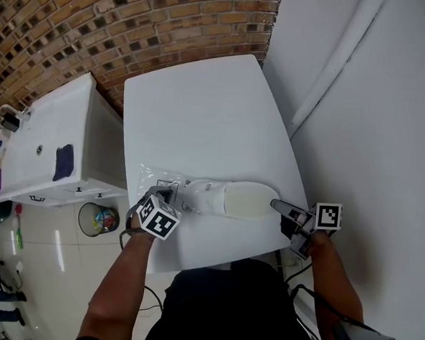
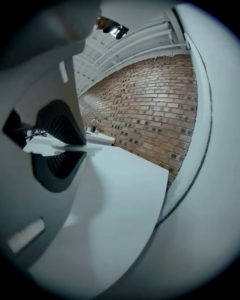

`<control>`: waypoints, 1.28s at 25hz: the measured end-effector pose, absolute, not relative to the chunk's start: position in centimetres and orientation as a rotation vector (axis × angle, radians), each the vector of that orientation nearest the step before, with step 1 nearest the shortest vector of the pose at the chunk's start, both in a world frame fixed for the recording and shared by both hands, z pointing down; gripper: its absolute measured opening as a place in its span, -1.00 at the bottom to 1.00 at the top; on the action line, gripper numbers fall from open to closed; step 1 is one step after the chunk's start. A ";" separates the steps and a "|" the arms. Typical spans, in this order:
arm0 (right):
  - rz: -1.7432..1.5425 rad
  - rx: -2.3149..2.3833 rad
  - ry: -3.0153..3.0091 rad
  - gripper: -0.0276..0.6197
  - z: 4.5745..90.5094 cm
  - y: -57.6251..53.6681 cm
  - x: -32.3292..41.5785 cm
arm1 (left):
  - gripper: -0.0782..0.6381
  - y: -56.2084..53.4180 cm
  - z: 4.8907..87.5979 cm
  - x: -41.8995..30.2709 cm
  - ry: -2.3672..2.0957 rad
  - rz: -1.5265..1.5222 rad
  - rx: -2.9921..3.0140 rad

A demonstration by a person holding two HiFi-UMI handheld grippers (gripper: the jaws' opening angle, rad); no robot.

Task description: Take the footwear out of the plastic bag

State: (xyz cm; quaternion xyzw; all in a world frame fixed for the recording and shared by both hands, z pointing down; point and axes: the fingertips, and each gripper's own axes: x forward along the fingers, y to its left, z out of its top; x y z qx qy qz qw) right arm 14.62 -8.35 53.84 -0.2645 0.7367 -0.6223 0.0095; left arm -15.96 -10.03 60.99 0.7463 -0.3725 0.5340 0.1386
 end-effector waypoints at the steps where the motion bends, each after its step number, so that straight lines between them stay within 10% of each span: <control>1: -1.938 -0.837 2.292 -0.77 53.7 -8.5 15.0 | -0.76 -10.2 61.0 -16.4 -1.092 1.537 2.143; 32: -1.811 -1.017 2.346 -0.76 51.6 -8.2 20.0 | -0.76 -16.9 61.3 -28.3 -1.404 1.393 1.739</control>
